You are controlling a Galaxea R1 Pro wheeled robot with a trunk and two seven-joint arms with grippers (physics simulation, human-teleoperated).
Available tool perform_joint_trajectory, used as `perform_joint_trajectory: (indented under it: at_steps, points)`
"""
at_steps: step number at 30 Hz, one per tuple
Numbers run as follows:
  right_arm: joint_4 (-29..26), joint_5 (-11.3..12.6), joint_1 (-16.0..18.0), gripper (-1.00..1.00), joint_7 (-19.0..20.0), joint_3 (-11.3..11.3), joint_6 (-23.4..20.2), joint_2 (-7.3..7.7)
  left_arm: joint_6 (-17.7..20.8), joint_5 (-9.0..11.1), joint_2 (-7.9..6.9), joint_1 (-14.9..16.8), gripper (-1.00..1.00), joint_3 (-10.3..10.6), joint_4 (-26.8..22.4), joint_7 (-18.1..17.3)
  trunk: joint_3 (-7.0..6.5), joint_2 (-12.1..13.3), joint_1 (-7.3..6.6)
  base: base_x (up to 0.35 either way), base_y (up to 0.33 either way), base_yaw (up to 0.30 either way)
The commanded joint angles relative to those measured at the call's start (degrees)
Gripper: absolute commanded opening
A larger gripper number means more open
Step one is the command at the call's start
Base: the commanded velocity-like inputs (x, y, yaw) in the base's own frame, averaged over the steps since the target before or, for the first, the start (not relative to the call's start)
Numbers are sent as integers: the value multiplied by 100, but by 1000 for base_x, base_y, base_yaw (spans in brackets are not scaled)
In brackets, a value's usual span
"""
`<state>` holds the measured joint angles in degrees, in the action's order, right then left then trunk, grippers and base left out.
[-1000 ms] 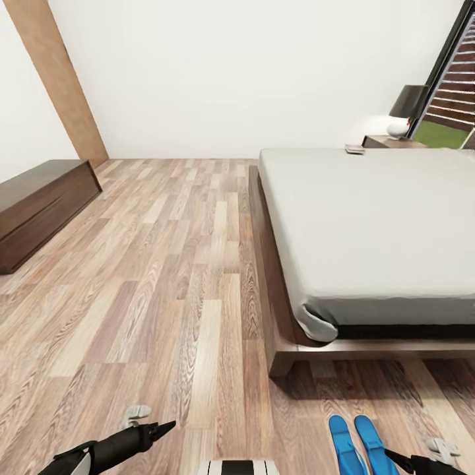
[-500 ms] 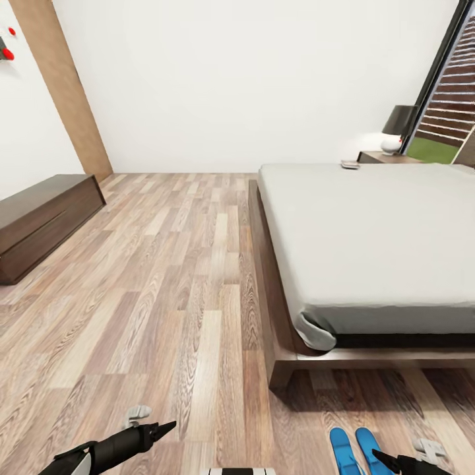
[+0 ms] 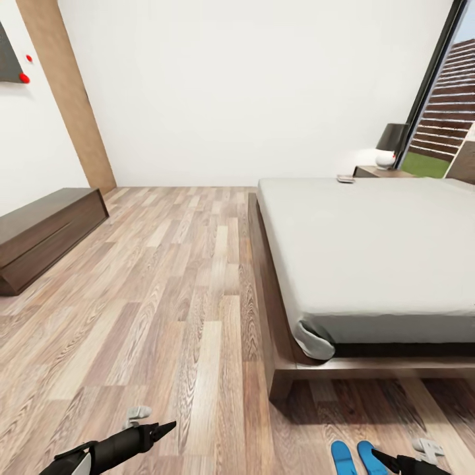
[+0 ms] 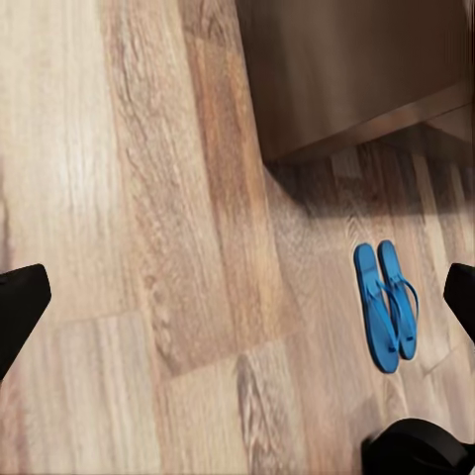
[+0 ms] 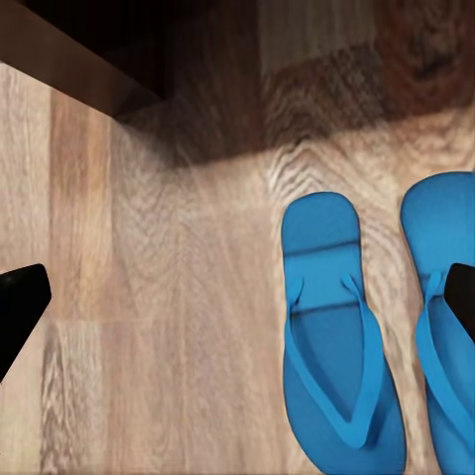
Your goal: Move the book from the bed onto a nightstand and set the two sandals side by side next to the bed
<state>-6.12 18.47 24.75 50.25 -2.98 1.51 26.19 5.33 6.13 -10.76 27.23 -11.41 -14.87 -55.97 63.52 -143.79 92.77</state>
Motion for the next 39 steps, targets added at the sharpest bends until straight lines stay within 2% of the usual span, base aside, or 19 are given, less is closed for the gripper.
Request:
perform_joint_trajectory:
  at_steps: [1,14,16,18,19,23,24,28,34,36,39]
  points:
    - [6,-28,3,100,20,-27,16,0,56,46,-2,2,100,7,2,-20,-18,0,-4,0,0,0]
    - [21,-36,3,100,17,-10,113,-41,57,53,0,2,100,9,2,-11,-306,17,-37,0,0,0]
    - [27,-41,3,100,15,-9,173,-136,57,54,6,2,100,13,3,-1,-350,20,-42,0,0,0]
    - [32,-46,3,100,9,-9,215,-313,57,54,36,2,100,17,6,31,-395,23,-47,0,0,0]
    - [35,-52,3,100,-2,-9,243,-536,56,51,90,2,100,20,7,98,-417,24,-50,0,0,0]
    - [42,-59,3,100,-16,-3,286,-979,56,46,229,2,100,40,9,317,-505,29,-60,0,0,0]
    - [48,-60,3,100,-19,1,307,-1129,56,30,289,2,100,68,10,452,-528,31,-63,0,0,0]
    - [47,-62,3,100,-23,6,338,-1321,54,-112,450,2,100,149,29,787,-616,36,-73,0,0,0]
    - [42,-63,3,100,-46,7,348,-1364,41,-317,558,2,100,178,200,926,-749,44,-89,0,0,0]
    - [41,-63,3,100,-173,8,349,-1371,40,-342,569,2,100,181,219,940,-793,47,-94,0,0,0]
    - [41,-66,3,100,-703,14,349,-1387,39,-359,574,2,100,182,232,951,-860,51,-101,0,0,0]
